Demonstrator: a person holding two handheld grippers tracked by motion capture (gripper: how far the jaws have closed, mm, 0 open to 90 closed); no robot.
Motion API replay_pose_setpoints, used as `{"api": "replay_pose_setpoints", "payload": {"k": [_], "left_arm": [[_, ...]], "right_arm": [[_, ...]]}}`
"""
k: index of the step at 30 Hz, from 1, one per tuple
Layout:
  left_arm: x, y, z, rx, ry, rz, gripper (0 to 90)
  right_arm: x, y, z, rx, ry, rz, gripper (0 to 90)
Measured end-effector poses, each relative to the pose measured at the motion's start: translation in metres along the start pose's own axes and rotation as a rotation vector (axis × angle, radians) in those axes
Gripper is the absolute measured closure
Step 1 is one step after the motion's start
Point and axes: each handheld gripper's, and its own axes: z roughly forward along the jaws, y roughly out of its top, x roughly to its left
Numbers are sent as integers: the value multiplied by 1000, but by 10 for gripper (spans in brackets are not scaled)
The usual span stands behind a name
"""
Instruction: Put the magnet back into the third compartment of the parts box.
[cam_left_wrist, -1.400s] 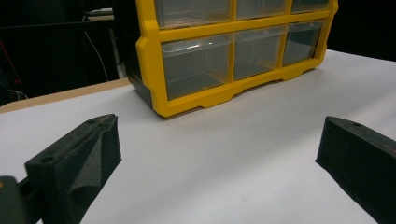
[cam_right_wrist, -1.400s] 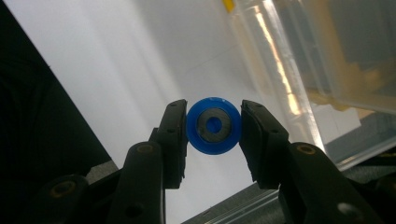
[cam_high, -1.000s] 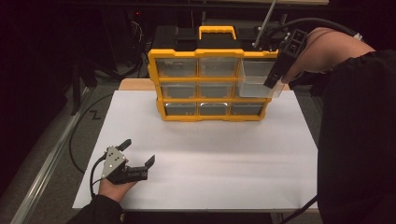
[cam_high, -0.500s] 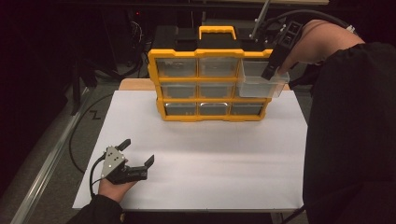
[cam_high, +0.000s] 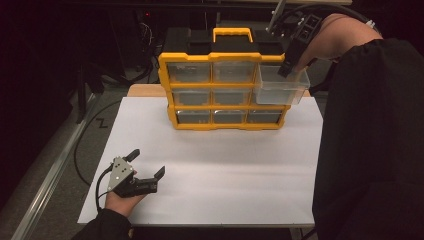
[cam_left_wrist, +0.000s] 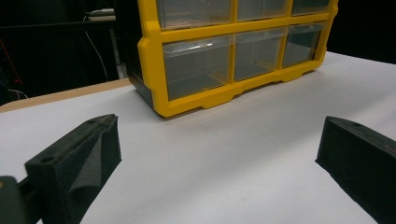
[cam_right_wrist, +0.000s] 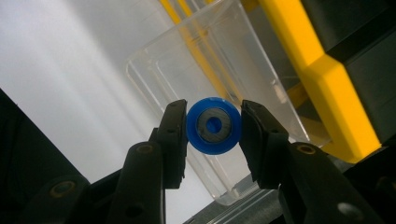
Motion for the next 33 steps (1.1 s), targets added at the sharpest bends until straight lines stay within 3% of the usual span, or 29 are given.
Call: {"api": "replay_pose_setpoints", "payload": {"k": [12, 23, 27, 33], "left_arm": [[1, 0, 0, -2, 1, -1, 3], [1, 0, -1, -1, 1, -1, 3], [1, -1, -1, 1, 1, 1, 3], [1, -1, -1, 1, 1, 0, 3]], "right_arm": [[-6, 9, 11, 18, -3, 22, 648], [-9, 10, 14, 3, -2, 39, 644], [-9, 8, 12, -4, -3, 50, 493], [-4, 1, 8, -9, 4, 36, 442]]}}
